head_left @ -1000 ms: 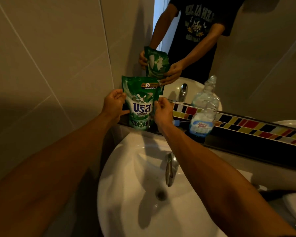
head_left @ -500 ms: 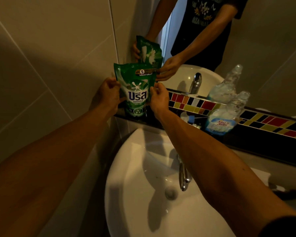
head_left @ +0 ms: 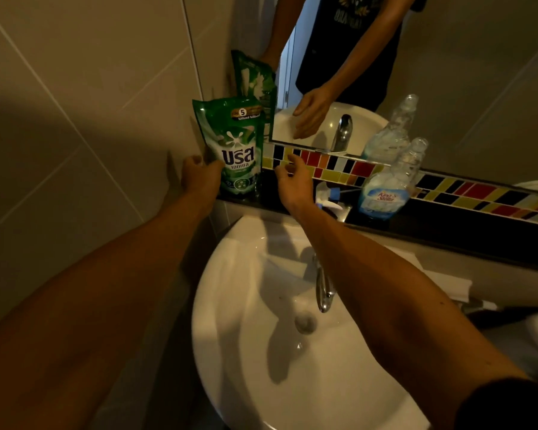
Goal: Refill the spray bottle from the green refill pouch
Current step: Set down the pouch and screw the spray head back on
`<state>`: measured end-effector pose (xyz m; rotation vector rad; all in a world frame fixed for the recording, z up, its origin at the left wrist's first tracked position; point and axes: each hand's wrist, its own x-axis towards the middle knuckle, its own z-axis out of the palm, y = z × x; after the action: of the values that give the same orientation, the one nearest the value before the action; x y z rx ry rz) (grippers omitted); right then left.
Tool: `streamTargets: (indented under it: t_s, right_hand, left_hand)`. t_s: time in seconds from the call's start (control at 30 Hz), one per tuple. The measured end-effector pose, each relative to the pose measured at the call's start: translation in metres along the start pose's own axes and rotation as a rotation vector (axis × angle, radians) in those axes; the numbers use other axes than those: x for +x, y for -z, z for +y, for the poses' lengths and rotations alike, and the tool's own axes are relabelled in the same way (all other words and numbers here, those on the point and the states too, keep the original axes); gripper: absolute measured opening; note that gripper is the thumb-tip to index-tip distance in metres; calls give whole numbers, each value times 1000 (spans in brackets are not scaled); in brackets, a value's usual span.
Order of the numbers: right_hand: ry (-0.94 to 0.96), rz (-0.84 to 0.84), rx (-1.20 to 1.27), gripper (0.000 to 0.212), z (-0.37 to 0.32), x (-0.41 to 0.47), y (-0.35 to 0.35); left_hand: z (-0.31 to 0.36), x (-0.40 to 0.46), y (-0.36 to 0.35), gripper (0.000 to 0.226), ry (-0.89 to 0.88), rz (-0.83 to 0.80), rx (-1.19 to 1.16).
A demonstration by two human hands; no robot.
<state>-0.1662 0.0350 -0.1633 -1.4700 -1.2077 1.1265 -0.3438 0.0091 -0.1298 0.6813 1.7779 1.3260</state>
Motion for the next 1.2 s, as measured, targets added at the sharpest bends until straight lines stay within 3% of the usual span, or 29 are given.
streamTargets:
  t_s: [0.2, 0.37, 0.6, 0.77, 0.93, 1.2]
  right_hand:
    - [38, 45, -118, 63, 18, -42, 57]
    - [15, 130, -128, 67, 30, -69, 110]
    - [-32, 319, -83, 66, 39, -81, 179]
    - [44, 398, -122, 66, 35, -67, 216]
    - [76, 318, -139, 87, 23, -39, 238]
    - [137, 134, -135, 74, 11, -5, 242]
  left_hand:
    - [-34, -39, -23, 44, -192, -146, 289]
    - [-44, -57, -60, 62, -168, -282, 333]
    - [-52, -78, -115, 68, -235, -334, 454]
    - [-57, -78, -153, 72, -255, -353, 519]
    - [-66, -72, -183, 74, -274, -337, 566]
    - [-82, -68, -214, 52, -321, -239, 656]
